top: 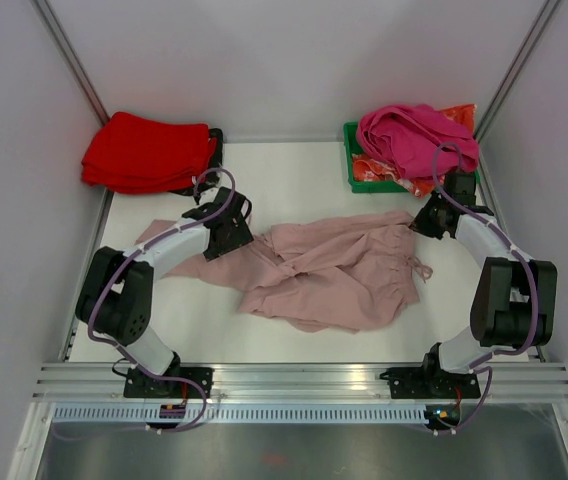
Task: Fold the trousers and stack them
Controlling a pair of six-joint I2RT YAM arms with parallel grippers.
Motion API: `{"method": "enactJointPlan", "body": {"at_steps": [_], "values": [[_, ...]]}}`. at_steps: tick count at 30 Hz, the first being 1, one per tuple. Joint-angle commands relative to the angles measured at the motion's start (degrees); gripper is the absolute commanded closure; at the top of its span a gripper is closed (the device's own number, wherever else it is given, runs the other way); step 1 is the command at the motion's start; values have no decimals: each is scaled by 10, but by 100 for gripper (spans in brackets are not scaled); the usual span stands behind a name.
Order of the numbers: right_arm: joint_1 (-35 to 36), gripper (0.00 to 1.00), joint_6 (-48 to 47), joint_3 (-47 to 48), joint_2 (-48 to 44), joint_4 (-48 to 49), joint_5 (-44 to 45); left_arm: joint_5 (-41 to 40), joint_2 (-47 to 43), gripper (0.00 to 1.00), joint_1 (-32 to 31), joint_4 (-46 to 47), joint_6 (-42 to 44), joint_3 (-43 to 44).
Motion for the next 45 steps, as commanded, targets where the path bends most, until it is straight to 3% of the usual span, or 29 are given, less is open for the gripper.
{"method": "enactJointPlan", "body": {"at_steps": [1,5,10,13,17,19,20,23,26,28,32,36,37,38,40,41,44,45], "values": [[-2,100,-1,-3,-5,16,-12,-23,-12,14,-1,31,-40,8],[-2,100,0,-4,-3,19,-11,-50,2,8,-1,31,-32,30],[-2,100,4,-4,-4,19,-10,-38,69,14,2,3,-34,53],[-2,100,2,-6,-9,18,1,-39,64,22,2,10,-44,26],[-2,100,2,-7,-12,17,4,-50,34,46,2,3,-49,11],[-2,100,4,-8,-11,19,3,-60,14,52,2,-3,-48,13],[-2,100,6,-7,-10,20,3,-63,-14,64,3,-6,-45,18],[-2,100,8,-8,-5,23,5,-74,-80,84,4,-10,-32,22],[-3,100,12,-5,2,26,12,-84,-139,98,4,-10,-23,6],[-3,100,21,-1,4,27,17,-99,-210,98,4,-10,-38,-22],[-7,100,39,4,2,39,34,-103,-347,98,4,-5,-88,-171],[-14,100,48,13,2,40,47,-59,-458,98,4,-45,-153,-276],[-16,100,49,15,4,39,47,-46,-493,95,4,-53,-158,-291],[-18,100,51,16,5,40,47,-34,-509,72,4,-52,-157,-313],[-19,100,52,20,6,41,45,-7,-538,47,4,-54,-155,-321],[-20,100,52,21,7,42,45,-4,-545,26,4,-67,-154,-316],[-22,100,51,31,9,42,40,-34,-549,8,4,-102,-137,-261],[-22,100,51,34,9,42,37,-66,-547,7,4,-103,-110,-243]]}}
